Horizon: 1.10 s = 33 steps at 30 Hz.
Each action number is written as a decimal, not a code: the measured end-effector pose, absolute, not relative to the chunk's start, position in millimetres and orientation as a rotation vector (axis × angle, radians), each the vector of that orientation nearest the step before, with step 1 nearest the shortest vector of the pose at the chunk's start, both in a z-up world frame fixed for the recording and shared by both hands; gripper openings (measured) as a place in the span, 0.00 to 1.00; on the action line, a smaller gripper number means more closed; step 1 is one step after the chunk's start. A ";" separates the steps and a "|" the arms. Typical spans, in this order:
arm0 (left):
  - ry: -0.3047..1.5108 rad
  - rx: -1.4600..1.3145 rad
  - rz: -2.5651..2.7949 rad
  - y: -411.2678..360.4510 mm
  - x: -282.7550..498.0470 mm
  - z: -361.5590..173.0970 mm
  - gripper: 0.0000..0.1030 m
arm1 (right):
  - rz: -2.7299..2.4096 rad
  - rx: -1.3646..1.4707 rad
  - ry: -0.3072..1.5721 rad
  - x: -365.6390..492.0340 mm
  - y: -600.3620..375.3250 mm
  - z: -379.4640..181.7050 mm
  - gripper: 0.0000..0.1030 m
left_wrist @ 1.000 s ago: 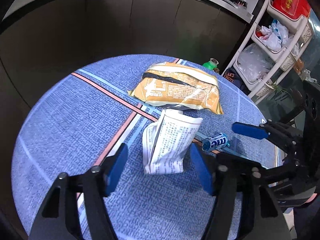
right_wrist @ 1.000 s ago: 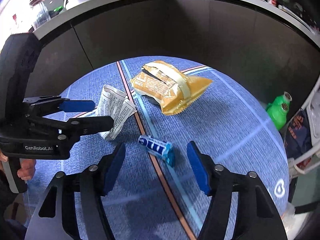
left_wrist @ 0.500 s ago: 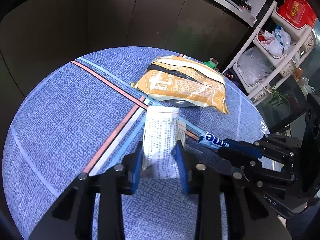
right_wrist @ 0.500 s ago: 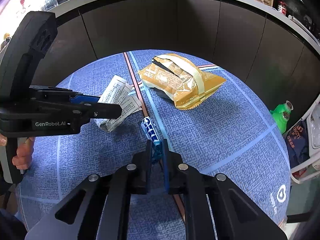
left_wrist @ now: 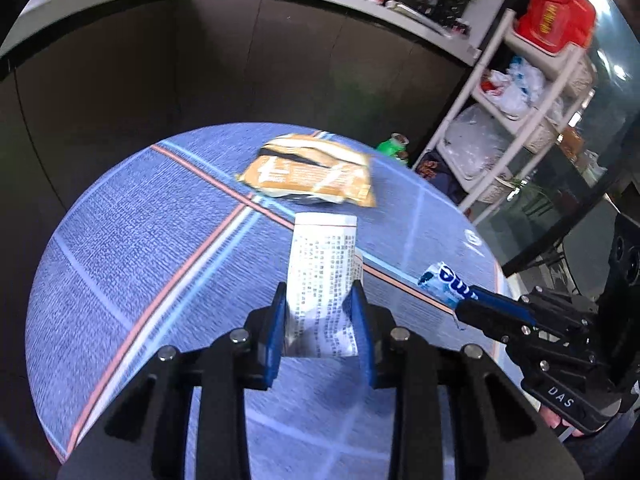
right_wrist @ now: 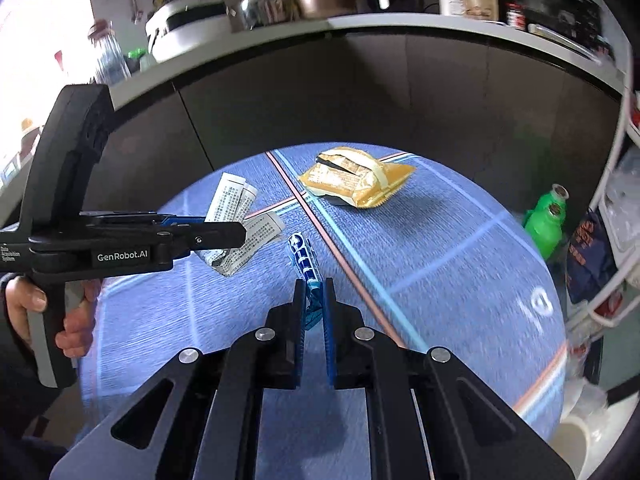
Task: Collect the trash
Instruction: 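Carry the tissue packet and gum over the bucket and open both tools to drop them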
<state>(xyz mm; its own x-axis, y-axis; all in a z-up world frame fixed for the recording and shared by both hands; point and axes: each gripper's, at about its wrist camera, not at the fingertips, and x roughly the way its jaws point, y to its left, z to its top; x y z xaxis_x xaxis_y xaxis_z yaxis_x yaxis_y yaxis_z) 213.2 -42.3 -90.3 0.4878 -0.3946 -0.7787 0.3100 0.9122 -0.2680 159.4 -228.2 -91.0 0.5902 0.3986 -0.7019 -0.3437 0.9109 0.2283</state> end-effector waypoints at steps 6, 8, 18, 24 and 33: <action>0.935 -0.046 -0.518 -79.5 174.8 -62.6 0.30 | 0.339 0.169 0.785 100.6 -267.0 -78.7 0.07; 0.928 -0.032 -0.551 -92.9 164.2 -56.2 0.30 | 0.291 0.203 0.772 79.8 -285.0 -77.5 0.07; 0.934 0.105 -0.762 -205.7 119.0 -48.0 0.30 | 0.056 0.327 0.751 -0.9 -380.4 -93.9 0.08; 0.957 0.182 -0.860 -274.7 100.8 -58.0 0.30 | -0.071 0.381 0.759 -33.8 -431.1 -115.3 0.08; 1.025 0.272 -0.963 -362.1 96.8 -90.1 0.31 | -0.173 0.450 0.799 -49.4 -482.9 -155.1 0.08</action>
<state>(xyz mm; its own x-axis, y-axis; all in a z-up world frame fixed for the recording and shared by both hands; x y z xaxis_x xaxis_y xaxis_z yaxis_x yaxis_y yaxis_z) 96.8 -362.1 -90.1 0.1690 -0.5488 -0.8187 0.7829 0.5794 -0.2268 -49.4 -482.9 -155.1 0.6893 0.0178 -0.7243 0.3162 0.8921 0.3228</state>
